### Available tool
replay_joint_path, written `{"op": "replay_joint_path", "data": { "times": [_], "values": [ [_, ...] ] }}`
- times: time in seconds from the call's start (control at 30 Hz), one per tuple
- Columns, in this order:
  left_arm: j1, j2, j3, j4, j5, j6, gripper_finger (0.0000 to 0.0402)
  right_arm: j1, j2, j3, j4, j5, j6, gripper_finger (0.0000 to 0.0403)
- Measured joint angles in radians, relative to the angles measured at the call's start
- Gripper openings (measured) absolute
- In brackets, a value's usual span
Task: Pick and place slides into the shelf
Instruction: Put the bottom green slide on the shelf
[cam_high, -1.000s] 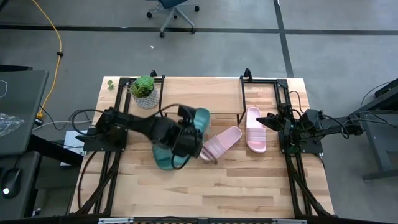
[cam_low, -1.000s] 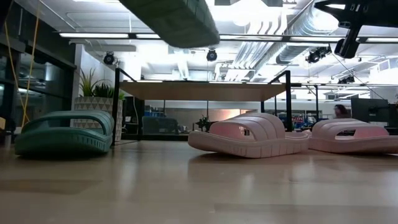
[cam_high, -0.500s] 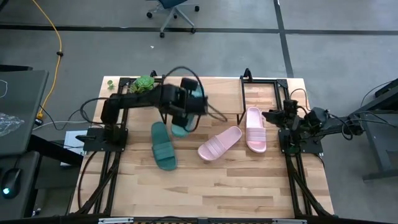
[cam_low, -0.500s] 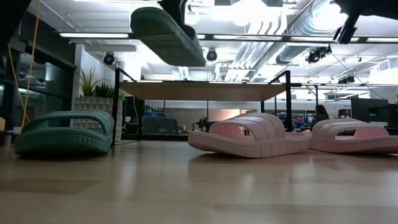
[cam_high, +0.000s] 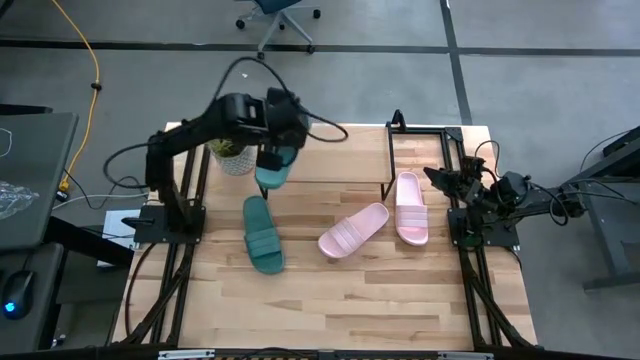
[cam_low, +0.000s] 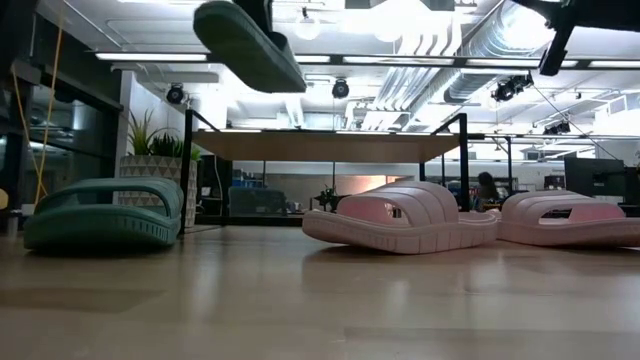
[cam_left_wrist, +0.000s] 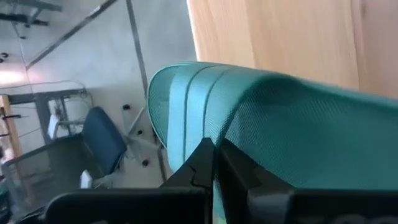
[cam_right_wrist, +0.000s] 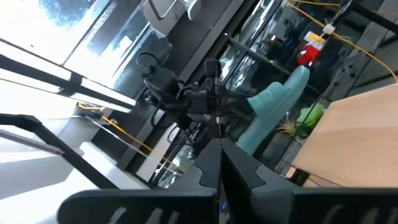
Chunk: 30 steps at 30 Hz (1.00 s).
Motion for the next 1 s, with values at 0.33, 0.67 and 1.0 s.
{"op": "replay_joint_path", "data": {
  "times": [0.33, 0.67, 1.0],
  "values": [
    [0.083, -0.009, -0.059, 0.134, 0.058, -0.033, 0.0000, 0.000, 0.012, 0.000, -0.004, 0.030, -0.006, 0.0000],
    [0.075, -0.009, -0.206, 0.212, 0.068, -0.056, 0.0000, 0.000, 0.019, 0.000, -0.004, 0.032, -0.006, 0.0000],
    [0.080, -0.079, -0.337, 0.288, 0.067, -0.105, 0.0000, 0.000, 0.020, 0.000, -0.009, 0.029, -0.004, 0.0000]
  ]
}}
